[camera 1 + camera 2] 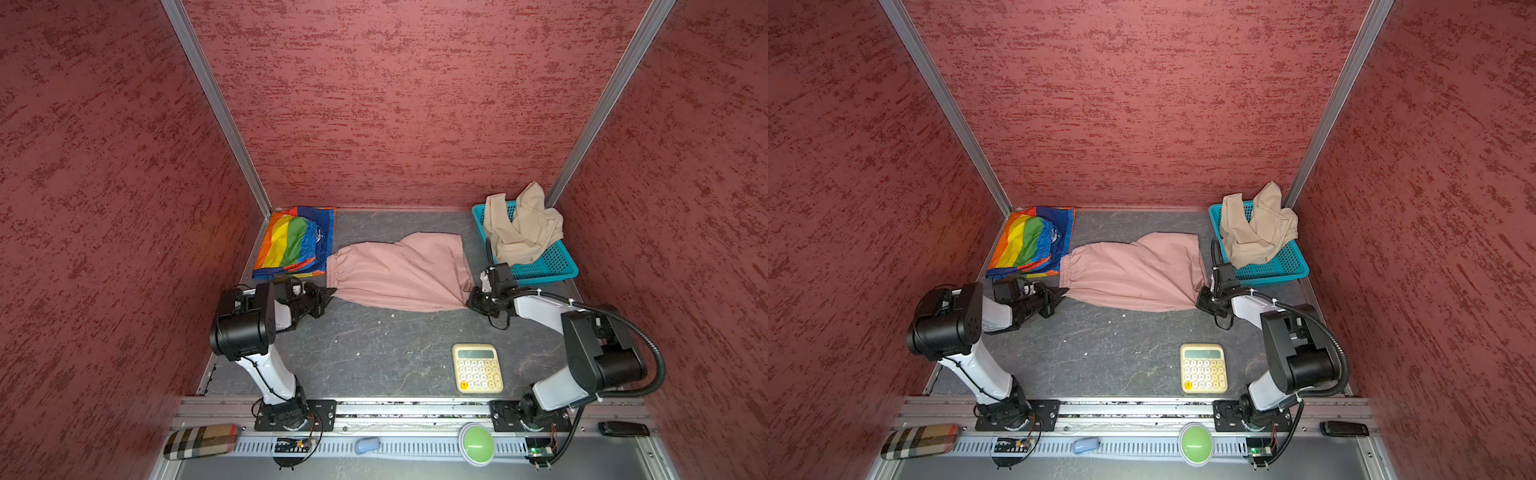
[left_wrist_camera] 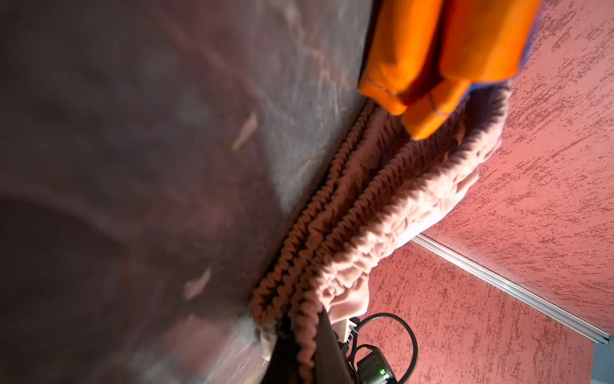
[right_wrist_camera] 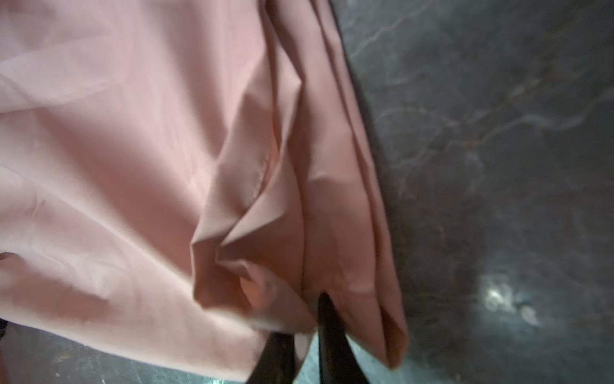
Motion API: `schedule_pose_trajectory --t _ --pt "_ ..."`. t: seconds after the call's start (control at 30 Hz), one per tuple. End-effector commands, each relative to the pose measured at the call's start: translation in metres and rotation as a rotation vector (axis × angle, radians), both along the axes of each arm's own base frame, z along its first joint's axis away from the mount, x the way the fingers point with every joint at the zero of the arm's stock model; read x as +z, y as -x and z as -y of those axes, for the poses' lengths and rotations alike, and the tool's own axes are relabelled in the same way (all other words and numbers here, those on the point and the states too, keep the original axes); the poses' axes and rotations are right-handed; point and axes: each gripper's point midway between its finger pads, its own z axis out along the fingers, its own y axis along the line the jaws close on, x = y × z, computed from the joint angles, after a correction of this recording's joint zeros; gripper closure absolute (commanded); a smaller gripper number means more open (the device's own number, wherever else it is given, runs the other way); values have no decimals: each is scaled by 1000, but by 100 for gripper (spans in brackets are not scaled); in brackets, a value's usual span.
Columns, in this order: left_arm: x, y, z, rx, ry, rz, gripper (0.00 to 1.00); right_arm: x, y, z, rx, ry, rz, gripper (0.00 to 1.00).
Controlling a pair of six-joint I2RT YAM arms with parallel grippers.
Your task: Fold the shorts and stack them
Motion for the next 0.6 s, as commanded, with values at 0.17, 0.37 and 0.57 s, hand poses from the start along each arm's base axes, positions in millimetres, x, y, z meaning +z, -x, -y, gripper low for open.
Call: schedule_pose_trajectory --t 0.17,0.37,0.57 --pt "42 0 -14 13 -116 29 47 66 -30 15 -28 82 133 53" --pt "86 9 -30 11 -268 40 1 110 -39 6 -3 68 205 39" --pt "124 -2 -45 22 -363 97 1 136 -49 -27 54 14 272 22"
